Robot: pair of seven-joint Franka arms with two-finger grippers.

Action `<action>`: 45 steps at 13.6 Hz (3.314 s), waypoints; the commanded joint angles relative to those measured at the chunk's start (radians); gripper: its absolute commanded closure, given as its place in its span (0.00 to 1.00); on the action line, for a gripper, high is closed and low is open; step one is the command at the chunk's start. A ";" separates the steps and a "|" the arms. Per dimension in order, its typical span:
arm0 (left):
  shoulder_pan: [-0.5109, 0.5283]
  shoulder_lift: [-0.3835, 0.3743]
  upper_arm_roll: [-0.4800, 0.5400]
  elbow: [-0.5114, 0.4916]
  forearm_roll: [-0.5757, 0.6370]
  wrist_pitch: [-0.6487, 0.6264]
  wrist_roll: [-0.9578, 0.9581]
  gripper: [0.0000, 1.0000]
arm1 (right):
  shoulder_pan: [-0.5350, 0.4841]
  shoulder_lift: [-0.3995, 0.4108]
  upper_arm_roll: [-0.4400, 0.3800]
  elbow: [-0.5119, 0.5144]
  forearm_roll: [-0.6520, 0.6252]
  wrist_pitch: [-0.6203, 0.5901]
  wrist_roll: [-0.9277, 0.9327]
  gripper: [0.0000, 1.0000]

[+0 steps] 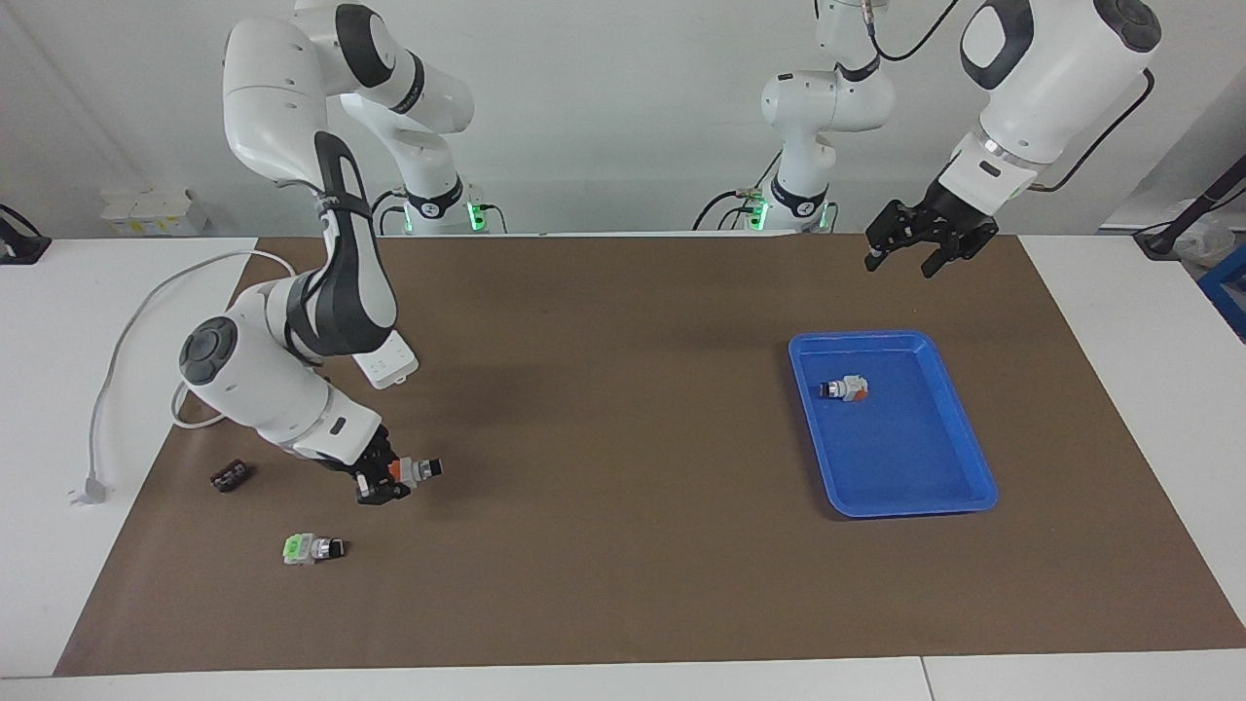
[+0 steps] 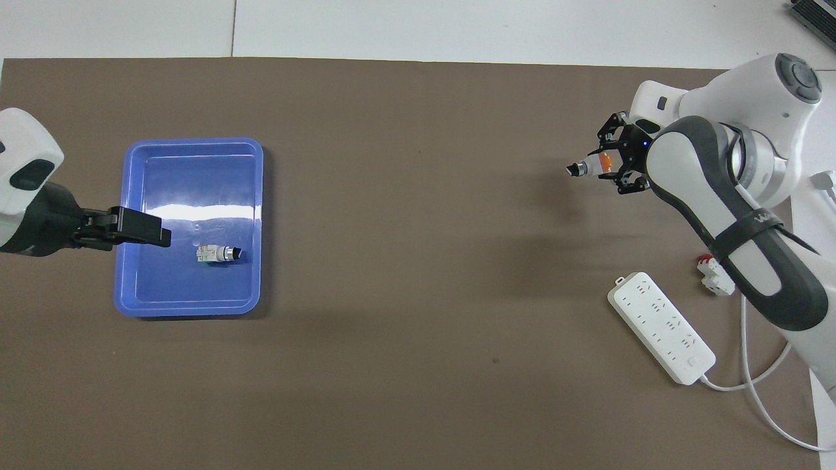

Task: Turn and place switch with both arms
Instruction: 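Lift the switch with the right gripper while the left gripper reaches over, then close the left gripper on the switch held by the right gripper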

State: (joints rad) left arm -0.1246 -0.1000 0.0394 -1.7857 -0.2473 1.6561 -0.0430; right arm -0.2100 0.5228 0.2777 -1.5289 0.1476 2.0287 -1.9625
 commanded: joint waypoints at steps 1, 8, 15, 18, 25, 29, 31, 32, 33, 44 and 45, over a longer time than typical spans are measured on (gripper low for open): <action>-0.015 -0.020 0.001 -0.044 -0.104 0.036 -0.049 0.20 | 0.003 -0.105 0.023 -0.072 0.079 -0.062 0.027 1.00; -0.076 -0.046 -0.001 -0.173 -0.469 0.176 -0.190 0.31 | 0.081 -0.236 0.028 -0.126 0.246 -0.145 0.164 1.00; -0.234 -0.050 -0.003 -0.300 -0.785 0.465 -0.275 0.38 | 0.175 -0.349 0.029 -0.187 0.428 -0.093 0.273 1.00; -0.280 -0.047 -0.006 -0.310 -0.880 0.548 -0.285 0.41 | 0.202 -0.398 0.028 -0.226 0.487 -0.081 0.303 1.00; -0.398 -0.029 -0.022 -0.302 -1.027 0.708 -0.287 0.60 | 0.253 -0.451 0.028 -0.296 0.616 0.005 0.307 1.00; -0.429 -0.017 -0.022 -0.299 -1.035 0.749 -0.316 0.64 | 0.273 -0.451 0.029 -0.301 0.624 0.034 0.315 1.00; -0.429 -0.015 -0.022 -0.300 -1.035 0.752 -0.316 0.68 | 0.281 -0.451 0.028 -0.303 0.624 0.039 0.326 1.00; -0.429 -0.014 -0.022 -0.300 -1.035 0.755 -0.316 0.70 | 0.281 -0.451 0.028 -0.303 0.624 0.039 0.326 1.00; -0.429 -0.010 -0.022 -0.300 -1.035 0.755 -0.316 0.73 | 0.281 -0.451 0.028 -0.303 0.624 0.039 0.326 1.00; -0.429 0.006 -0.021 -0.285 -1.032 0.801 -0.314 0.73 | 0.281 -0.458 0.028 -0.315 0.624 0.038 0.326 1.00; -0.429 0.014 -0.021 -0.284 -1.031 0.806 -0.314 0.74 | 0.279 -0.463 0.028 -0.319 0.622 0.036 0.323 1.00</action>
State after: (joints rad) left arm -0.5422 -0.0968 0.0125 -2.0750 -1.2643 2.4374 -0.3543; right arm 0.0715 0.0968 0.3043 -1.8089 0.7439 2.0539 -1.6520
